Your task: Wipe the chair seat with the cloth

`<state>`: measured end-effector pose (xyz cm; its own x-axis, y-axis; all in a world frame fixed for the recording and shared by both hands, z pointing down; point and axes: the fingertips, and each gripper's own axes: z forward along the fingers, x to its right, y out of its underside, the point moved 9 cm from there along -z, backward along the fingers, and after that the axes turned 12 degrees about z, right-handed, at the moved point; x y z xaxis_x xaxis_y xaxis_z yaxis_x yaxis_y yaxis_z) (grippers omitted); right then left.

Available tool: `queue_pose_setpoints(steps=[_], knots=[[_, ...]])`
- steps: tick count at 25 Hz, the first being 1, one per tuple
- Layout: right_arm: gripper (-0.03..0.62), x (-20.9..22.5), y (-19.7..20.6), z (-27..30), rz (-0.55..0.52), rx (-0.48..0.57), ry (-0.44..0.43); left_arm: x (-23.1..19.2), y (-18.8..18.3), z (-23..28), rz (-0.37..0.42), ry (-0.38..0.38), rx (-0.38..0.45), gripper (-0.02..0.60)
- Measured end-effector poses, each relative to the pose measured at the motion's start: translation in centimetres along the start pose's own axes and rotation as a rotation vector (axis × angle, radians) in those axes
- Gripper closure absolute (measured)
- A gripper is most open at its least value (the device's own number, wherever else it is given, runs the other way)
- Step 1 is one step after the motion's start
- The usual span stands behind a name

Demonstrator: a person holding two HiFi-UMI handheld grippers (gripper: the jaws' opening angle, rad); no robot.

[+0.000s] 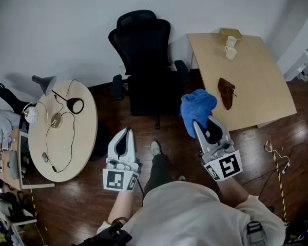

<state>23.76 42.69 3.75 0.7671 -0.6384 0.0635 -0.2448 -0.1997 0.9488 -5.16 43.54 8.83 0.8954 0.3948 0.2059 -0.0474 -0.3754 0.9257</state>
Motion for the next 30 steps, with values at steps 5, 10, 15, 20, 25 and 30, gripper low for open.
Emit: queue_pose_setpoints(steps=[5, 10, 15, 20, 25, 30], knots=[[0.497, 2.3, 1.7, 8.4, 0.023, -0.027, 0.025, -6.8, 2.3, 6.2, -0.019, 0.017, -0.008, 0.581], [0.496, 5.8, 2.5, 19.4, 0.028, -0.052, 0.042, -15.4, 4.3, 14.1, -0.025, 0.046, -0.022, 0.581], [0.496, 9.0, 5.6, 28.1, 0.045, -0.07, 0.092, -23.0, 8.2, 20.0, -0.022, 0.06, -0.037, 0.581], [0.496, 14.3, 12.2, 34.7, 0.101, -0.165, 0.131, -26.9, 15.9, 25.9, -0.011, 0.109, -0.156, 0.581], [0.496, 22.0, 23.0, 40.5, 0.165, -0.269, 0.147, -28.7, 26.9, 32.0, -0.077, 0.084, -0.166, 0.581], [0.496, 28.3, 39.8, 39.6, 0.229, -0.341, 0.171, -25.9, 41.5, 31.9, 0.029, 0.195, -0.214, 0.581]])
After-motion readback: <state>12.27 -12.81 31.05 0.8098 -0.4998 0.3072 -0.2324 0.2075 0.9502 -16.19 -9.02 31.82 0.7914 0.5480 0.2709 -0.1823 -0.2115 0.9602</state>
